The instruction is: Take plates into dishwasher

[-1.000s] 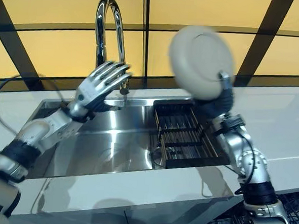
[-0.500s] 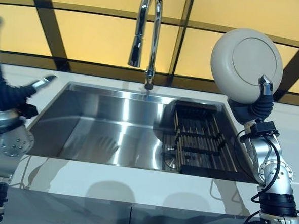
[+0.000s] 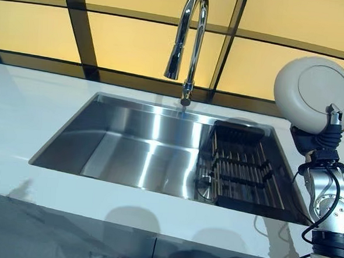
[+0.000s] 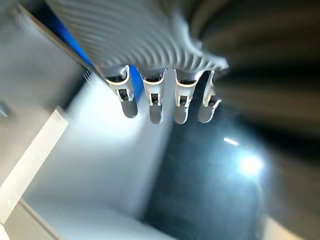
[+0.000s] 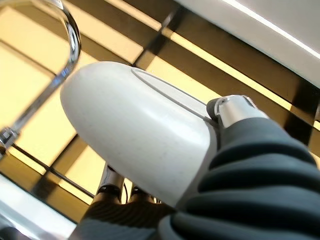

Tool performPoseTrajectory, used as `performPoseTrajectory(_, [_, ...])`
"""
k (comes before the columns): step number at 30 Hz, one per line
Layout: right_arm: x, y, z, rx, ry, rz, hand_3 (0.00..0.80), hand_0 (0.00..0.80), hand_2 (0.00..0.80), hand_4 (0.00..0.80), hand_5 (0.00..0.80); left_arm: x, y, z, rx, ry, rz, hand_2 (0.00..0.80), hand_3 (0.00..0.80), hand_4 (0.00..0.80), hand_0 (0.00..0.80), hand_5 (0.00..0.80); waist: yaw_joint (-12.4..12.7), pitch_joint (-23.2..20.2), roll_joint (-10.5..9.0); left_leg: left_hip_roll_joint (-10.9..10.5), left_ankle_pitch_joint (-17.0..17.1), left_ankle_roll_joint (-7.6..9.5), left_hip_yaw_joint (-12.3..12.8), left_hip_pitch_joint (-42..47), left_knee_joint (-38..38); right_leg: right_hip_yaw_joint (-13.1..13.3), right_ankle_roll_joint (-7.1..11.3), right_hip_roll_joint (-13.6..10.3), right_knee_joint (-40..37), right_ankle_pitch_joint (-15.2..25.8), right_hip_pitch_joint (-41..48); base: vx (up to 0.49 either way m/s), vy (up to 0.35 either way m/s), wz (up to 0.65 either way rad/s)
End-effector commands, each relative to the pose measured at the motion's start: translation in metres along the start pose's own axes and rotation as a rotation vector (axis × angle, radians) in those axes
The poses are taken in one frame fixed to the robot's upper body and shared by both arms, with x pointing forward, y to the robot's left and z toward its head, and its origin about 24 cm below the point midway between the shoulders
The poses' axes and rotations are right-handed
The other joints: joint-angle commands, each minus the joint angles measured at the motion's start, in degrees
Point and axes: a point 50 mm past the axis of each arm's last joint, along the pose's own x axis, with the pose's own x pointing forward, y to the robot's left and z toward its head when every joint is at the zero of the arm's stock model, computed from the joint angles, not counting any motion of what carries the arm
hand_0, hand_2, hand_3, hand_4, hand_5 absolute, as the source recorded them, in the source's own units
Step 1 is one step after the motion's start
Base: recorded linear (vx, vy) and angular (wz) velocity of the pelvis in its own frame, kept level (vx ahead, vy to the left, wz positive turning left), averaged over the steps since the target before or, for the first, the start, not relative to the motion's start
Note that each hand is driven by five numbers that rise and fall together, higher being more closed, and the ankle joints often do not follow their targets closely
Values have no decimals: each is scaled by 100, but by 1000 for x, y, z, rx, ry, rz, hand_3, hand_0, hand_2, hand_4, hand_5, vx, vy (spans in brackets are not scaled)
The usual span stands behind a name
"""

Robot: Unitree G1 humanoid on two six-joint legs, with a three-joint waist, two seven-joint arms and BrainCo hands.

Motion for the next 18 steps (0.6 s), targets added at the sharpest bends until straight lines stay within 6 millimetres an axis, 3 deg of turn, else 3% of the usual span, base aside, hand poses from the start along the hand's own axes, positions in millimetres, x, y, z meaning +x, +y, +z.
performPoseTrajectory(1, [9,24,57,-122,-235,86,800,800,800,800,800,10,66,-47,119,250,221,0,0,0,0,0,155,-191,101,-202,-393,-93,-232,135,-11,-392,124,139,27,-115,-60,0,0,0])
performPoseTrajectory(3, [9,23,74,-193,-291,62,800,800,800,800,800,9,130,-70,294,410,387,0,0,0,0,0,131,-195,95,-196,-399,-89,-229,134,-11,-359,134,150,27,-128,-73,35,18,-1])
performPoseTrajectory(5, [10,24,88,-275,-351,42,800,800,800,800,800,-9,195,-86,569,617,464,0,0,0,0,0,85,-190,73,-201,-422,-89,-231,148,-11,-307,154,174,27,-135,-83,47,16,-1])
performPoseTrajectory(7, [11,30,96,-339,-409,23,800,800,800,800,800,-35,239,-91,860,824,490,0,0,0,0,0,34,-164,31,-198,-441,-85,-218,162,-11,-246,169,198,27,-135,-89,20,3,0])
performPoseTrajectory(8, [9,34,101,-373,-443,15,800,800,800,800,800,-59,261,-92,1029,961,469,0,0,0,0,0,-9,-136,-4,-194,-446,-82,-206,161,-11,-202,180,212,27,-122,-106,0,0,0])
performPoseTrajectory(9, [7,36,103,-399,-464,8,800,800,800,800,800,-69,270,-91,1110,1013,444,0,0,0,0,0,-22,-124,-14,-192,-449,-79,-201,161,-11,-181,185,219,27,-116,-114,0,0,0])
performPoseTrajectory(11, [-2,41,118,-500,-550,-18,800,800,800,800,800,-116,308,-81,1391,1212,256,0,0,0,0,0,-71,-45,-40,-174,-461,-54,-178,172,-11,-76,213,254,27,-79,-141,0,0,0])
performPoseTrajectory(14, [-15,46,140,-743,-699,-102,800,800,800,800,800,-166,316,-78,1689,1365,-227,0,0,0,0,0,-160,53,-59,-154,-472,-41,-121,183,-11,136,247,298,27,22,-199,-9,18,-4])
performPoseTrajectory(16, [-18,46,155,-837,-756,-166,800,800,800,800,800,-186,309,-83,1765,1393,-544,0,0,0,0,0,-254,97,-91,-145,-510,-33,-60,198,-11,265,263,321,27,59,-227,-7,7,-13])
performPoseTrajectory(18, [-22,44,170,-961,-828,-248,800,800,800,800,800,-201,300,-88,1761,1415,-748,0,0,0,0,0,-336,160,-119,-136,-520,-24,32,210,-11,366,277,336,27,118,-255,-25,-29,-12])
